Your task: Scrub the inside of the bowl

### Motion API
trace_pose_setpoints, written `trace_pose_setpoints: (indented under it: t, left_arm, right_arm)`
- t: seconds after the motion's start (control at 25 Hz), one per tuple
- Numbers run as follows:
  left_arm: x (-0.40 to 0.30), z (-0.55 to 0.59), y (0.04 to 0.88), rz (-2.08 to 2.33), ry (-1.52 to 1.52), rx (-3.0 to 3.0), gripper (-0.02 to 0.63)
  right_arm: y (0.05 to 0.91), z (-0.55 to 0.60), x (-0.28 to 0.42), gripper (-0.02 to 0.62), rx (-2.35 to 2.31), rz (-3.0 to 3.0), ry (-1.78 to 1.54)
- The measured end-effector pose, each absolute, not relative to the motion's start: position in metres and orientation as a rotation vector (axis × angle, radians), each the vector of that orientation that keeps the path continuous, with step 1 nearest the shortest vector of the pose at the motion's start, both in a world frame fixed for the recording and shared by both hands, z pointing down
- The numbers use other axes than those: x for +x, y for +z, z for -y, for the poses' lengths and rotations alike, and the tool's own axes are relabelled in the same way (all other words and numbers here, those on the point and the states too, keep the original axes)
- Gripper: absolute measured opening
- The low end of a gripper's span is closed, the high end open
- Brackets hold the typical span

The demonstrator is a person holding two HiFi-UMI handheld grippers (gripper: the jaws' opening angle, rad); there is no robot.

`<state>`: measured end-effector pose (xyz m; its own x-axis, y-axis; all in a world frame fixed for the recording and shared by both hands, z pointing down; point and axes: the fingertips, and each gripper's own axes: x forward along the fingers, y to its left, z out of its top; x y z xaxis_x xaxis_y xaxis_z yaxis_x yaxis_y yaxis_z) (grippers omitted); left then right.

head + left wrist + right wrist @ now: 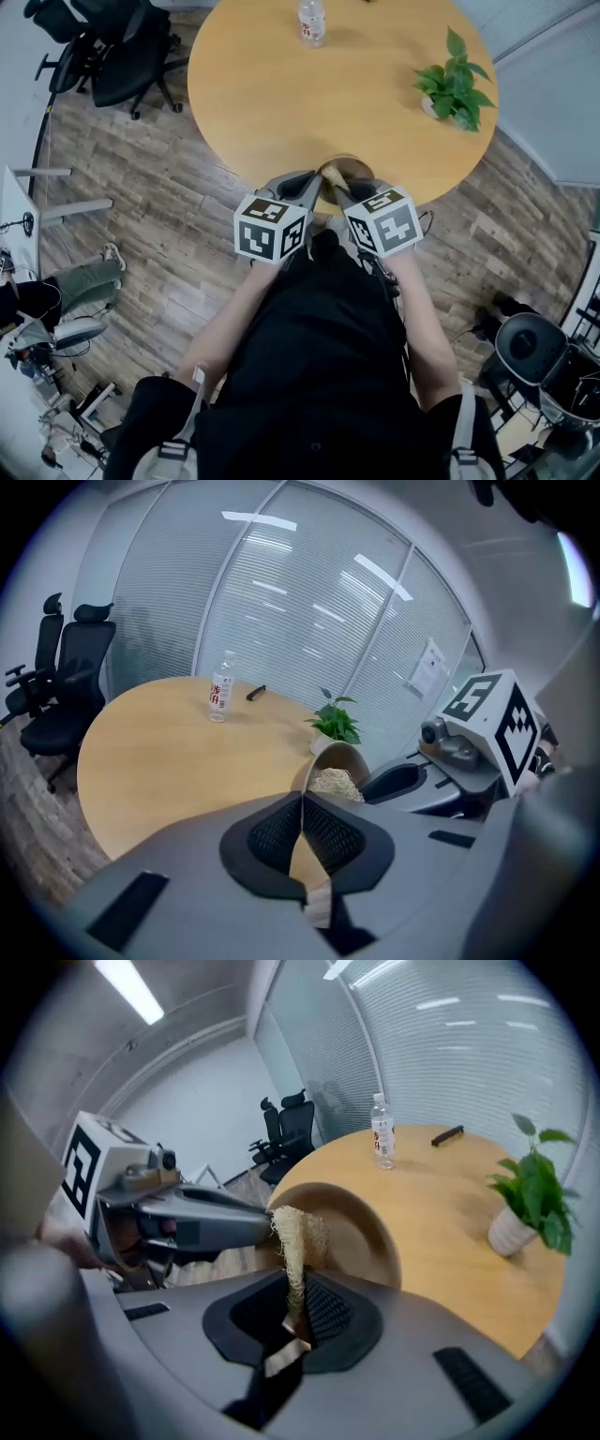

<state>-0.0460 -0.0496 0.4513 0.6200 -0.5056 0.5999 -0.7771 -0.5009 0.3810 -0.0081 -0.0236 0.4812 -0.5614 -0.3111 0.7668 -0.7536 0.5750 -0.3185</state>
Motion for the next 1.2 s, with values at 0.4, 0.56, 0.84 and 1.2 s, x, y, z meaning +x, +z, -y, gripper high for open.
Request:
trace_pose_setpoints:
  t: [0.4,0.56,0.84,1.2]
  left_arm:
    - [-0.047,0.052,0.450,0.996,0.539,2.193,0.015]
    - [-0.046,0.049,0.451,0.986,0.544,2.186,0.015]
    - [-0.044,0.051,0.446,0.974,0.520,2.198,0.015]
    - [-0.042,0.043,0.441,0.963,0.505,2.239,0.015]
  right_arm:
    - [0.476,0.032,0.003,0.037,0.759,1.856,-0.165]
    - [0.469,0.034,0.005,0.037,0.702,1.767,-0.426]
    - [0.462,0.038,0.004,0.037,0.599,1.659,-0.743]
    - [0.482,0.024,0.001,0.037,0.712,1.933,-0.136]
